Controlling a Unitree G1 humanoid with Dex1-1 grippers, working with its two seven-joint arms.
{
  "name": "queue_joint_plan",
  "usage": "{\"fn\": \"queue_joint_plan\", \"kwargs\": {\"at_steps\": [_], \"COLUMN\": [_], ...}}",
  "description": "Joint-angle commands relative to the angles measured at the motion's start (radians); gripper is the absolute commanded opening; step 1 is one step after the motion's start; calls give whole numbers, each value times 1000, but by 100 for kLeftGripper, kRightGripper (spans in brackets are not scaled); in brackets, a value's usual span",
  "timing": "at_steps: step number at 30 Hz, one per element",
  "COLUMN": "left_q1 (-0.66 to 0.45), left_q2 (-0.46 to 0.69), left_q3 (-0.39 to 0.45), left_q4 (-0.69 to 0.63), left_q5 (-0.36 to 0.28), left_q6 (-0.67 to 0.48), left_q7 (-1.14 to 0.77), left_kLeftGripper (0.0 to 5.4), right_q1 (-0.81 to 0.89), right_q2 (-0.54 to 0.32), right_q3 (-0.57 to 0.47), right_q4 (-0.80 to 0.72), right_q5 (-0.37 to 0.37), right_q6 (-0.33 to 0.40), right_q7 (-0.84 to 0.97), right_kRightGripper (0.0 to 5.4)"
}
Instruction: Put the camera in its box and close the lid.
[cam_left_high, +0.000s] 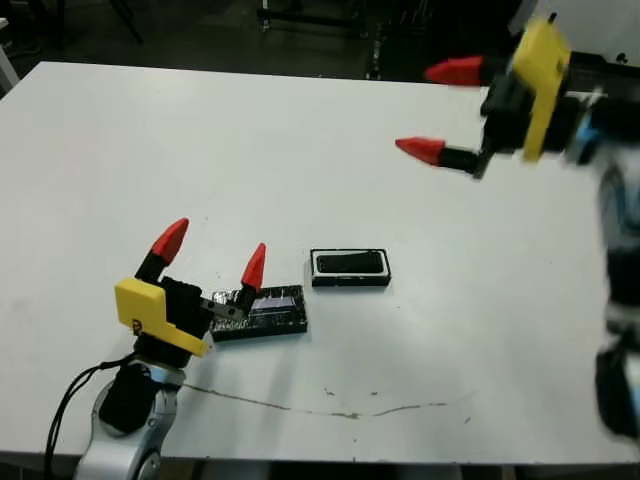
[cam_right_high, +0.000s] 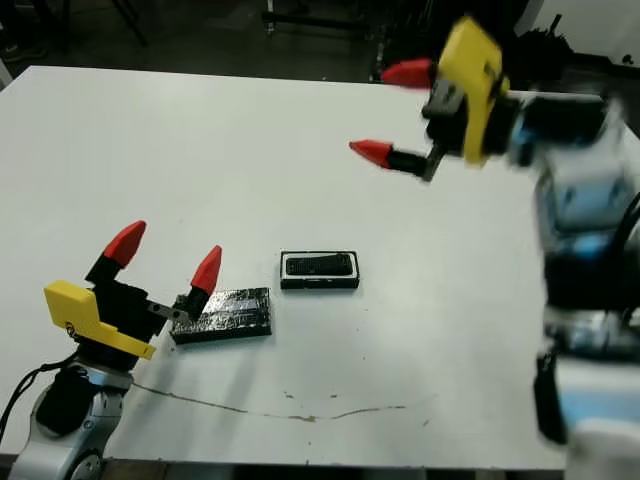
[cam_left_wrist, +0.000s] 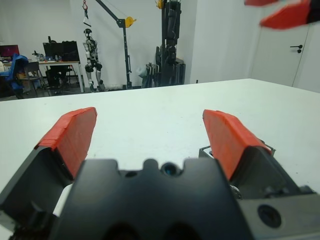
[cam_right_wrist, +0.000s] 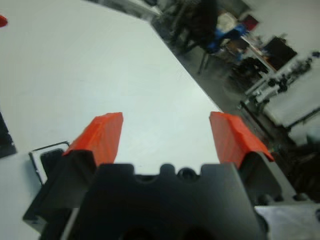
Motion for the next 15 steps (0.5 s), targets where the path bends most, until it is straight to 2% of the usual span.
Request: {"fn": "queue_joint_plan", "kwargs": {"at_steps": [1, 4, 9, 15], "left_q1": [4, 6, 7, 11], "left_q2": [6, 7, 8, 3], "left_q3": [4, 6, 5, 2], "left_q4": [11, 12, 19, 14], "left_q5": [9, 7, 10, 0], "left_q6": [-6, -7, -18, -8], "left_q7": [1, 0, -2, -1], "left_kLeftGripper": [540, 540, 540, 540], "right_q1": [126, 204, 279, 288], "right_q2": [61, 98, 129, 155], "right_q3": [21, 63, 143, 198], "right_q4": [-64, -107, -101, -100], "right_q5": [-19, -65, -165, -241], "right_q6": [-49, -78, -191, -181], "right_q7": [-126, -228, -348, -431], "right_kRightGripper": [402, 355, 283, 193]}}
